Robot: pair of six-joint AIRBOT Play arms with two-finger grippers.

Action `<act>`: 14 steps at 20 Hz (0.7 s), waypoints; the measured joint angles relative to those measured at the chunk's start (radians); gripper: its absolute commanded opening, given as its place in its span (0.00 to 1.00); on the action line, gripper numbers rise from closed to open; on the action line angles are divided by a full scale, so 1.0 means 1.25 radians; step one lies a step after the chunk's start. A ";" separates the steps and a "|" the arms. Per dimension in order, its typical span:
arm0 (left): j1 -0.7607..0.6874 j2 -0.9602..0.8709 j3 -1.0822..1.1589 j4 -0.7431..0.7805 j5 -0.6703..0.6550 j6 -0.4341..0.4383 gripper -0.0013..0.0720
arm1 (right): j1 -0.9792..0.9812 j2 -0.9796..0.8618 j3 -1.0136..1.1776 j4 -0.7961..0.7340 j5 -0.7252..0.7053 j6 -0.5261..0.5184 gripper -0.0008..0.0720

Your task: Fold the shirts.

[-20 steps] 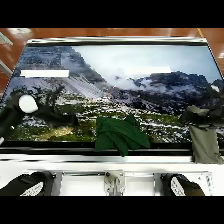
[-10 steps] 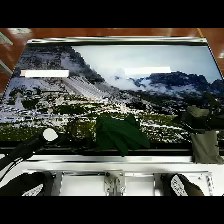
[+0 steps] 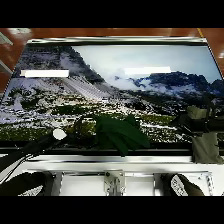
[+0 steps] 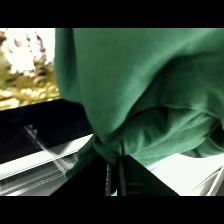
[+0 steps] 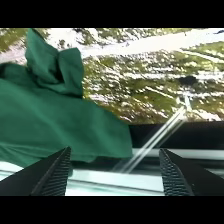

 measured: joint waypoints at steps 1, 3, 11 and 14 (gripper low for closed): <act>0.000 -0.003 0.002 -0.004 0.000 0.005 0.08 | 0.000 -0.007 -0.019 -0.001 0.000 -0.004 0.95; -0.002 -0.006 0.003 -0.012 -0.012 0.018 0.08 | 0.000 -0.027 -0.067 0.000 -0.006 -0.007 0.95; -0.003 0.002 0.004 -0.018 -0.077 0.052 0.08 | 0.149 -0.175 -0.192 0.066 -0.127 -0.033 0.95; -0.003 0.017 0.005 -0.019 -0.085 0.054 0.08 | 0.205 -0.234 -0.200 0.114 -0.179 -0.039 0.95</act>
